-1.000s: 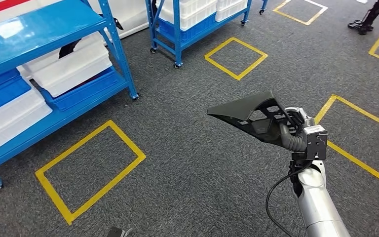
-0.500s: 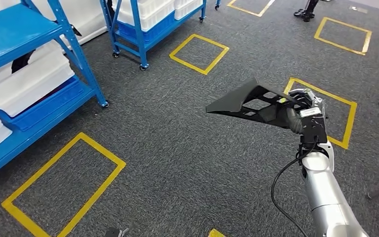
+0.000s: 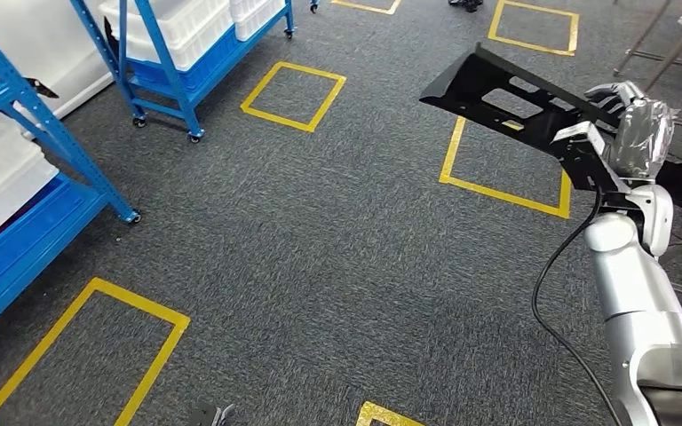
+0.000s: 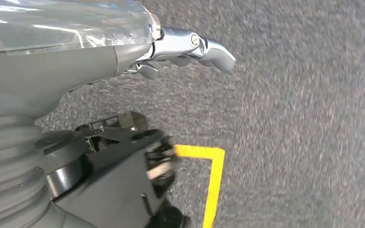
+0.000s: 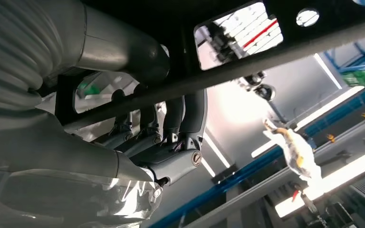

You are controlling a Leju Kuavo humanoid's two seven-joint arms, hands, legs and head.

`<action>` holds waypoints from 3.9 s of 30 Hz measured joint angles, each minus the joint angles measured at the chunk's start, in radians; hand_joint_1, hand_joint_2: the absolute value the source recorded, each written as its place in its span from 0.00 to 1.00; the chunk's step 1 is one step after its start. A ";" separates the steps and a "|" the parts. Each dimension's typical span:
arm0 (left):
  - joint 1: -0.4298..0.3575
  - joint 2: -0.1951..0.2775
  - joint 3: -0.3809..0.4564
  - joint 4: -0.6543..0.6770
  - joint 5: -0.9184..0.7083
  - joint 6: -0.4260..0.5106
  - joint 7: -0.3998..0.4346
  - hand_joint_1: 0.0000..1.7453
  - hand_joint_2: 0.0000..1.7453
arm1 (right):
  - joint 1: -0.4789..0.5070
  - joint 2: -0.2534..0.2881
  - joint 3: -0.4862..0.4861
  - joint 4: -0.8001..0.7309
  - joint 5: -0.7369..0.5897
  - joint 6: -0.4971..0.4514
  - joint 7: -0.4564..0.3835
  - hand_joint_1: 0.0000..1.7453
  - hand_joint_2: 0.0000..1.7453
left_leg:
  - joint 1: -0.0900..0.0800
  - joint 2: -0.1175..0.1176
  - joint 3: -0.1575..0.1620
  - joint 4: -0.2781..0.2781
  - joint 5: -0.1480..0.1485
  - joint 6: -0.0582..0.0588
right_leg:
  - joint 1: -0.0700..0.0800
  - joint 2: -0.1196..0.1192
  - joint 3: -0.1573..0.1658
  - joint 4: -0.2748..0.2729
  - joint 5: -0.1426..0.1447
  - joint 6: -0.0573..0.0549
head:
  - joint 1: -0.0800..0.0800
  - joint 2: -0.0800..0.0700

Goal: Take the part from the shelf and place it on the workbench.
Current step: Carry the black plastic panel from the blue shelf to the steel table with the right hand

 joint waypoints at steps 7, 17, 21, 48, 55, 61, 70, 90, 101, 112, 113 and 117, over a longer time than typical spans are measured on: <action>-0.002 0.005 0.004 0.000 -0.009 0.001 0.002 0.00 1.00 | -0.016 -0.016 0.016 0.058 0.102 -0.064 0.042 1.00 1.00 | 0.018 -0.089 0.077 -0.237 0.148 0.002 | -0.008 0.101 -0.016 0.025 -0.008 0.027 | 0.000 0.000; -0.005 0.007 0.005 0.000 -0.025 -0.002 0.007 0.00 1.00 | 0.035 -0.030 0.002 0.113 0.614 -0.106 0.177 1.00 1.00 | 0.011 0.028 0.087 -0.266 0.157 0.040 | -0.014 -0.018 -0.154 0.276 -0.098 0.061 | 0.001 0.000; -0.002 0.007 0.006 0.000 -0.029 -0.005 0.007 0.00 1.00 | 0.058 -0.015 -0.035 0.105 0.826 -0.108 0.262 1.00 1.00 | 0.003 0.070 0.093 -0.266 0.148 0.028 | -0.003 -0.092 -0.030 0.039 0.000 0.051 | 0.001 0.000; 0.041 0.014 0.010 0.006 -0.019 -0.031 -0.009 0.00 1.00 | -0.057 -0.009 -0.052 0.166 -0.044 0.066 -0.010 1.00 1.00 | 0.004 0.043 0.093 -0.283 0.168 0.042 | -0.020 -0.020 -0.134 0.242 -0.081 0.069 | 0.001 0.000; 0.037 0.014 0.010 0.005 -0.019 -0.036 -0.006 0.00 1.00 | -0.186 -0.049 -0.036 0.155 -0.071 0.094 0.034 1.00 1.00 | -0.006 0.119 0.118 -0.281 0.140 0.007 | -0.005 -0.078 -0.017 0.000 0.013 0.039 | 0.000 0.000; 0.032 0.013 0.010 0.005 -0.021 -0.036 0.003 0.00 1.00 | -0.232 -0.058 -0.013 0.156 -0.054 0.097 0.054 1.00 1.00 | 0.006 0.001 -0.007 -0.012 0.020 -0.008 | -0.005 0.002 -0.003 -0.006 0.011 0.006 | 0.002 0.000; 0.026 0.014 0.010 0.006 -0.016 -0.034 0.008 0.00 1.00 | -0.294 -0.056 0.015 0.200 -0.035 0.107 0.087 1.00 1.00 | 0.004 -0.063 0.076 -0.267 0.179 0.024 | -0.012 0.133 -0.010 0.003 0.007 0.035 | 0.002 0.000; 0.013 0.007 0.024 0.006 0.003 -0.025 0.014 0.00 1.00 | -0.378 0.020 0.121 0.260 0.155 0.072 0.223 1.00 1.00 | 0.012 0.023 0.060 -0.120 0.050 -0.016 | -0.014 -0.018 -0.012 -0.007 0.024 0.012 | 0.003 0.000; 0.022 0.008 0.027 0.007 0.004 -0.020 0.026 0.00 1.00 | -0.371 0.057 0.139 0.269 0.228 0.081 0.274 1.00 1.00 | 0.005 -0.063 0.070 -0.276 0.198 0.026 | -0.012 0.137 -0.019 -0.001 0.022 0.033 | 0.003 0.000; 0.025 0.002 0.034 0.008 0.010 -0.018 0.035 0.00 1.00 | -0.384 0.081 0.142 0.276 0.280 0.134 0.295 1.00 1.00 | 0.009 0.073 0.094 -0.284 0.181 0.022 | -0.023 -0.072 -0.048 0.052 0.015 0.078 | 0.003 0.000; 0.026 0.001 0.035 0.008 0.010 -0.018 0.035 0.00 1.00 | -0.385 0.082 0.141 0.278 0.283 0.138 0.295 1.00 1.00 | 0.007 0.081 0.095 -0.280 0.176 0.016 | -0.019 -0.084 -0.029 0.015 0.024 0.070 | 0.003 0.000; 0.026 -0.001 0.039 0.008 0.011 -0.018 0.036 0.00 1.00 | -0.382 0.082 0.136 0.292 0.281 0.159 0.291 1.00 1.00 | 0.004 0.100 0.105 -0.275 0.159 -0.007 | -0.013 -0.058 -0.022 0.001 0.022 0.035 | 0.003 0.000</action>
